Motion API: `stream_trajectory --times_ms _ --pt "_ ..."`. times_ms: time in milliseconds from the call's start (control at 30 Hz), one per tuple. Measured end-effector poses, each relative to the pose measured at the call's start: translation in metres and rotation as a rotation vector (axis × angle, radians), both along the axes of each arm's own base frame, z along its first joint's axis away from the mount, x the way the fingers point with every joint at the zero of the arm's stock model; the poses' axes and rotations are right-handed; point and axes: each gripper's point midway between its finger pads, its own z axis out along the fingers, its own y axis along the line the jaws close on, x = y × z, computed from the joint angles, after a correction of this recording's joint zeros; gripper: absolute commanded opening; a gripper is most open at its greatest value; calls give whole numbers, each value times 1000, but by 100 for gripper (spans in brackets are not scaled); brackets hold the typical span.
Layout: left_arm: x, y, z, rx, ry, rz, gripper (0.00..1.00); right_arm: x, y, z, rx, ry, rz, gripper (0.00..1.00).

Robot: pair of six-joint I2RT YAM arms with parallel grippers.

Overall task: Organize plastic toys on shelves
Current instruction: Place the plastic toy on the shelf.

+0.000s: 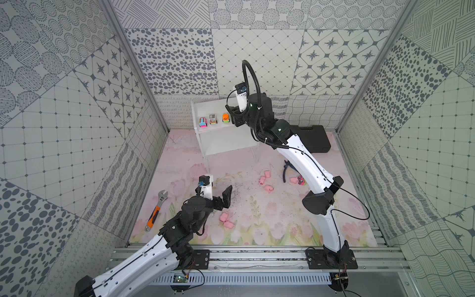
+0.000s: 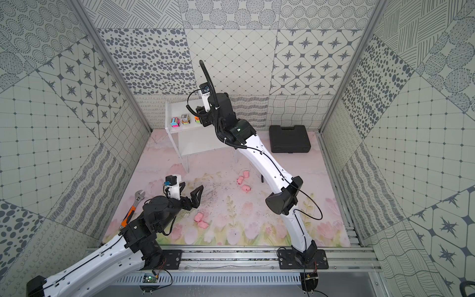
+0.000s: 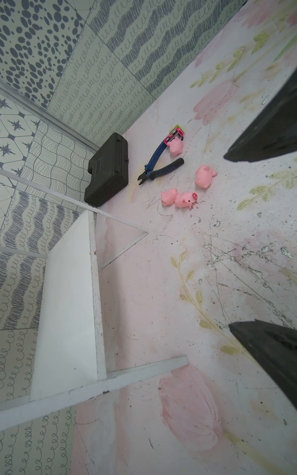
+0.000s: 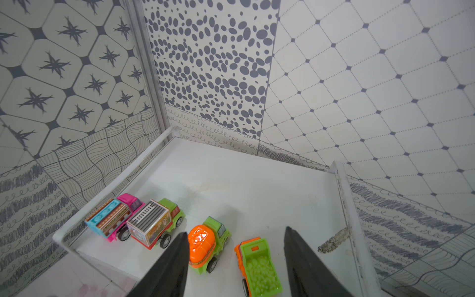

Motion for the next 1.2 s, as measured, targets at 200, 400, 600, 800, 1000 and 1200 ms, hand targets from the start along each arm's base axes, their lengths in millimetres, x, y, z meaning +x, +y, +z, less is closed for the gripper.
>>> stream_trajectory --times_ms 200,400,600,800,1000,1200 --pt "0 0 3 -5 -5 0 99 1 -29 -13 92 174 246 99" --pt "0 -1 9 -4 -3 -3 99 16 -71 -55 72 277 286 98" --pt "1 -1 12 0 2 -4 98 6 -55 -58 -9 211 342 86" --pt "0 -1 10 3 12 -2 98 -3 -41 -51 -72 142 341 83" --pt "0 -1 10 -11 19 2 97 -1 -43 -28 -83 89 282 77" --pt "0 -1 10 -23 26 6 97 8 -36 -16 -77 63 254 70"
